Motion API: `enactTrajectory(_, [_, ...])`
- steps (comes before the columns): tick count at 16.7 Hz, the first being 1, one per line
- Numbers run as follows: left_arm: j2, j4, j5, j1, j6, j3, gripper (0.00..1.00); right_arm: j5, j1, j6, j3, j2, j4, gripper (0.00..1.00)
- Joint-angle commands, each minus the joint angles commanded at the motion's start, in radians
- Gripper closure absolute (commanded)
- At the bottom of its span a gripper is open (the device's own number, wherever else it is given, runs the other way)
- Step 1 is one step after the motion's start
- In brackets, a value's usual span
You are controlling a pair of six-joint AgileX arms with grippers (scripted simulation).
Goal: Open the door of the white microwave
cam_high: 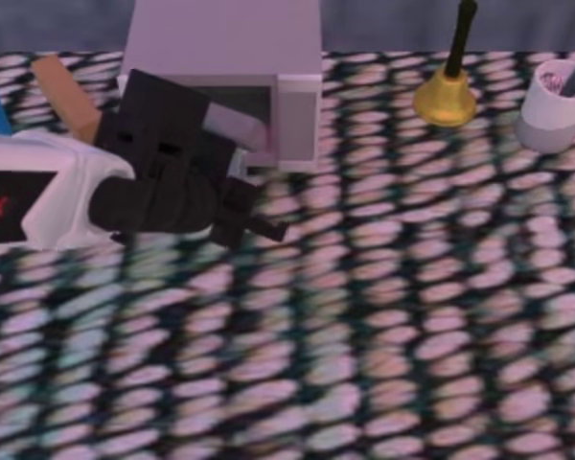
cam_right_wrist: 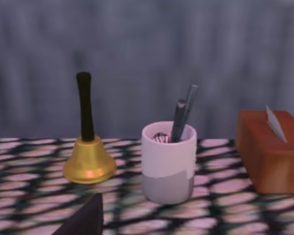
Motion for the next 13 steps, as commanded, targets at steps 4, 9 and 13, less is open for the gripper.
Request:
enactTrajectory(4, [-0.026, 0.004, 0.04, 0.026, 0.055, -0.021, 1.0, 0.0, 0.0, 0.0, 0.0, 0.0, 0.0, 0.0])
enactTrajectory(9, [-0.033, 0.002, 0.059, 0.038, 0.08, -0.035, 1.0, 0.0, 0.0, 0.0, 0.0, 0.0, 0.0, 0.0])
enactTrajectory(13, [-0.033, 0.002, 0.059, 0.038, 0.08, -0.035, 1.0, 0.0, 0.0, 0.0, 0.0, 0.0, 0.0, 0.0])
